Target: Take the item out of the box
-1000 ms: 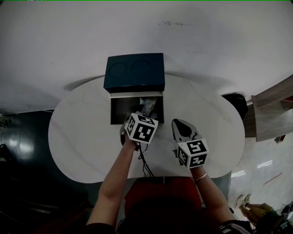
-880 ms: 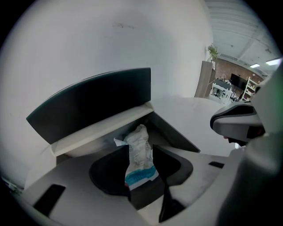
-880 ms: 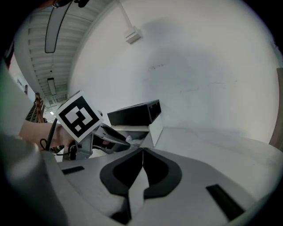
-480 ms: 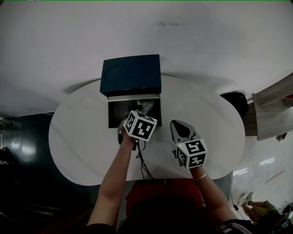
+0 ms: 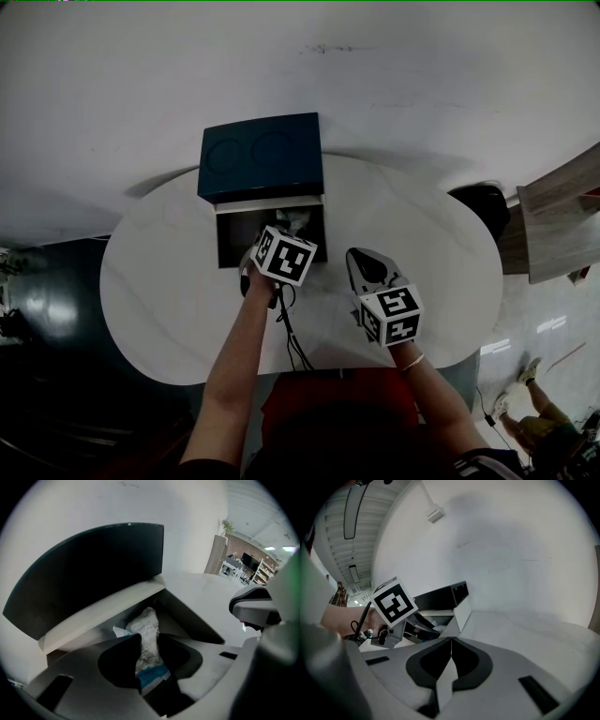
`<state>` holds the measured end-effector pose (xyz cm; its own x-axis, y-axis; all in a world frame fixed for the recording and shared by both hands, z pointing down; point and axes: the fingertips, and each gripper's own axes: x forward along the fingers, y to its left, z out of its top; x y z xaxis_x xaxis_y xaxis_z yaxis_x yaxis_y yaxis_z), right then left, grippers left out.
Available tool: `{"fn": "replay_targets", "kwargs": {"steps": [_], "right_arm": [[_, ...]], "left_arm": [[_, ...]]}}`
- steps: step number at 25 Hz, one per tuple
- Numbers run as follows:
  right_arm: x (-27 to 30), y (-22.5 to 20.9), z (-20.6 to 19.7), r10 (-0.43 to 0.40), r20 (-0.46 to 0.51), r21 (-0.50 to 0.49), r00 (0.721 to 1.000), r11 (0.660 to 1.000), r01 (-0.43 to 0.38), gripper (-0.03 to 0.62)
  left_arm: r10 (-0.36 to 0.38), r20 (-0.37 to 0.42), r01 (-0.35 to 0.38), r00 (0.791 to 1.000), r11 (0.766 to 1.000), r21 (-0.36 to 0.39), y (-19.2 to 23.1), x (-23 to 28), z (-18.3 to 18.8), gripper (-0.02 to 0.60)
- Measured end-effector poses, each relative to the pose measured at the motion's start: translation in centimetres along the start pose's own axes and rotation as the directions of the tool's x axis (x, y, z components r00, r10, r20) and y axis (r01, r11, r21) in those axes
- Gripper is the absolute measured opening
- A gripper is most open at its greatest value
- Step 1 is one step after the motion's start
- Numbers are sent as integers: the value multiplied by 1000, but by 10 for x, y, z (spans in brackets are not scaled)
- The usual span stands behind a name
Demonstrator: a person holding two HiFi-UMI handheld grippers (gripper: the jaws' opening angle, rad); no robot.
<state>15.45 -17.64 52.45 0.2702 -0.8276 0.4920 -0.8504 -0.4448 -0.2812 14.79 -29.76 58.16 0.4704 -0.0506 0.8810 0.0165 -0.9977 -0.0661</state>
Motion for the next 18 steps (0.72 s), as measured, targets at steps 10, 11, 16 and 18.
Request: {"fn": "replay_targets", "kwargs": {"steps": [10, 11, 16, 18], "right_arm": [[0, 0, -1, -3, -6, 8, 1000, 1000, 3, 15], [0, 1, -1, -4, -8, 9, 1000, 1000, 4, 15], [-2, 1, 0, -13, -5, 9, 1000, 1000, 13, 15], [-3, 2, 1, -20, 1, 8, 1000, 1000, 20, 15]], "left_arm": [[-22, 1, 22, 1000, 999, 29, -3, -1, 1, 100], [-22, 6, 22, 1000, 999, 30, -3, -2, 1, 96], [-32, 47, 30, 998, 998, 51, -7, -13, 8, 91], [-34, 64, 29, 997, 997, 72, -9, -20, 12, 91]]}}
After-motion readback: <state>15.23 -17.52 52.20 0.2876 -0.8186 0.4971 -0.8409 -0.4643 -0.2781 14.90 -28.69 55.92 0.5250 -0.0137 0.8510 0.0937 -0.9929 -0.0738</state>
